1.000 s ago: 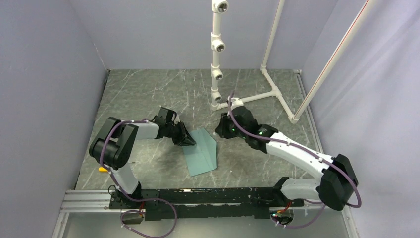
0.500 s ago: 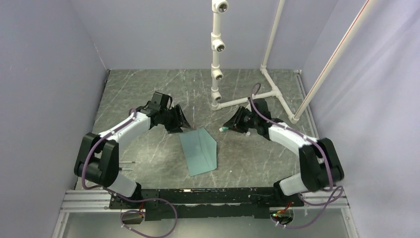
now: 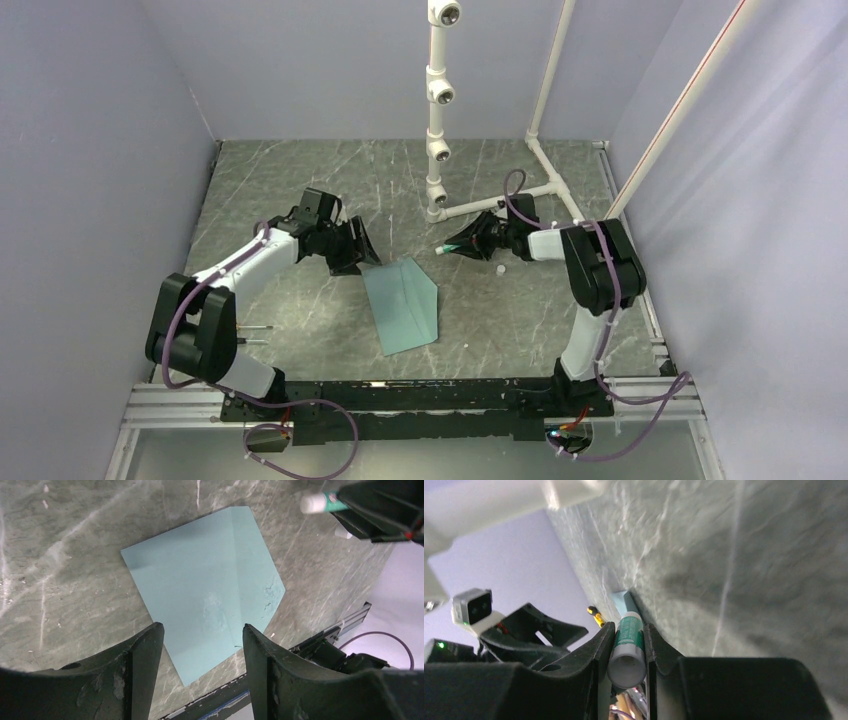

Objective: Place the letter into the envelope and seal it

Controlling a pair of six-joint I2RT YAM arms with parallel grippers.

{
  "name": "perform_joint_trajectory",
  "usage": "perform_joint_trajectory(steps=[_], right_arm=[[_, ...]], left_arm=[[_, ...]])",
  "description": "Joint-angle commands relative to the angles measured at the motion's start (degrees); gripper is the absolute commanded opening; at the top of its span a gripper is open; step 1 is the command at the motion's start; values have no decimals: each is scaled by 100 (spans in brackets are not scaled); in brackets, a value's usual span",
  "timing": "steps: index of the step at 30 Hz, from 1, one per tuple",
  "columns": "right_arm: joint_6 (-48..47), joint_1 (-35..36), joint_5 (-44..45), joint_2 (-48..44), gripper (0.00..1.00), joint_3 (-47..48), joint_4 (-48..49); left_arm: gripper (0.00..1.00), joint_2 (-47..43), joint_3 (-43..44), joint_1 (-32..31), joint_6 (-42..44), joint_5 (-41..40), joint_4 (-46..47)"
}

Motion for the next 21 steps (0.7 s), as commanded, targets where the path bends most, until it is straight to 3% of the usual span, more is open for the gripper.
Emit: perform_joint_trajectory(steps=[1, 6, 10, 14, 18, 21], right_arm=[[673, -151, -539, 698, 9, 307, 989], [816, -220, -599, 1081, 21, 542, 1117], [355, -225, -347, 976, 47, 735, 305], [-329, -225, 84, 636, 62, 878, -680], [-801, -217, 478, 44, 61, 701, -1182], [-1028, -174, 553, -341, 43, 426, -1235]], left_arm=[[64, 49, 63, 35, 219, 456, 52], [61, 265, 119, 35, 253, 597, 96], [60, 440, 166, 35, 259, 686, 160], [58, 622, 214, 36, 305, 728, 197], [57, 760, 263, 35, 323, 685, 191], [53, 801, 219, 26, 349, 475, 165]])
